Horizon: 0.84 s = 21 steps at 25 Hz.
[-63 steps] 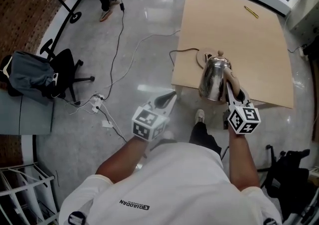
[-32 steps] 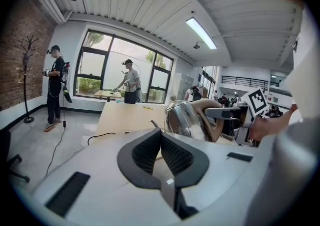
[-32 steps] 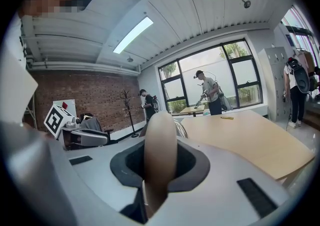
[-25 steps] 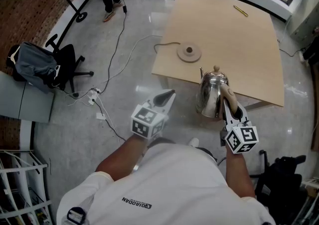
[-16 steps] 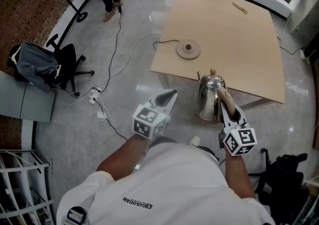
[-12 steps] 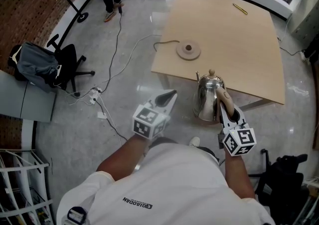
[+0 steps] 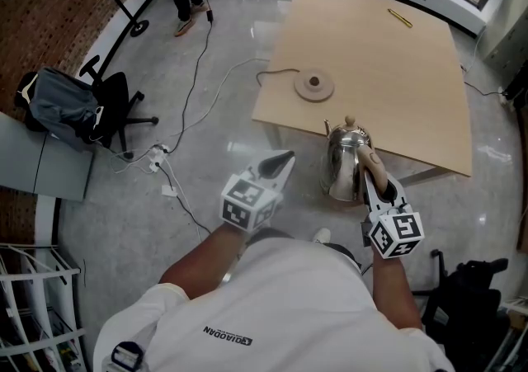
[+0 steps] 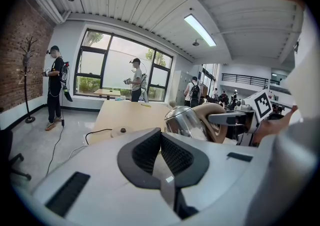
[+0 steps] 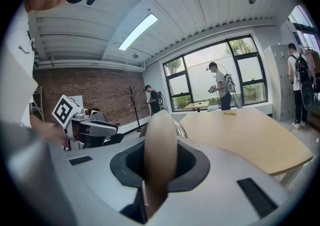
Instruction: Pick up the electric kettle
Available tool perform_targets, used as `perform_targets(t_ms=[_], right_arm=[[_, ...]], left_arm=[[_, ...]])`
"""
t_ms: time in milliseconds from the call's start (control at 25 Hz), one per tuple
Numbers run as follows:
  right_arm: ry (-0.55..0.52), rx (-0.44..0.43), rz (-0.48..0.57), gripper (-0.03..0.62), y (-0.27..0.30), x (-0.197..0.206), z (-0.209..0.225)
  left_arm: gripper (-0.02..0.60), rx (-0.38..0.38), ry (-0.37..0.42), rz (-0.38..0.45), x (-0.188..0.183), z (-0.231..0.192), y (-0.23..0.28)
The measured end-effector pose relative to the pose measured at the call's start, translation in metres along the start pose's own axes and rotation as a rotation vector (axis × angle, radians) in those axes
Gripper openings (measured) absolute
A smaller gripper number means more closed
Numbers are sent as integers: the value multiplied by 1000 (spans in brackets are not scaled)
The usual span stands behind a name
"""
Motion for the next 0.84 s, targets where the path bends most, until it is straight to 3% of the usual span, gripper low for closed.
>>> perform_targets(t_ms=[840], right_arm=[[-10, 19, -12, 74, 1, -3, 6]], left_arm=[[-5, 32, 15, -1, -1, -2, 9]])
Point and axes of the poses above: the fingertips, and each gripper's own axes: y forward along the fingers, z to its right, x out of its underside, the point moved 3 cm from there along -y, backward along the fingers, and after that the axes turned 10 degrees about y, right-handed, at the moved point
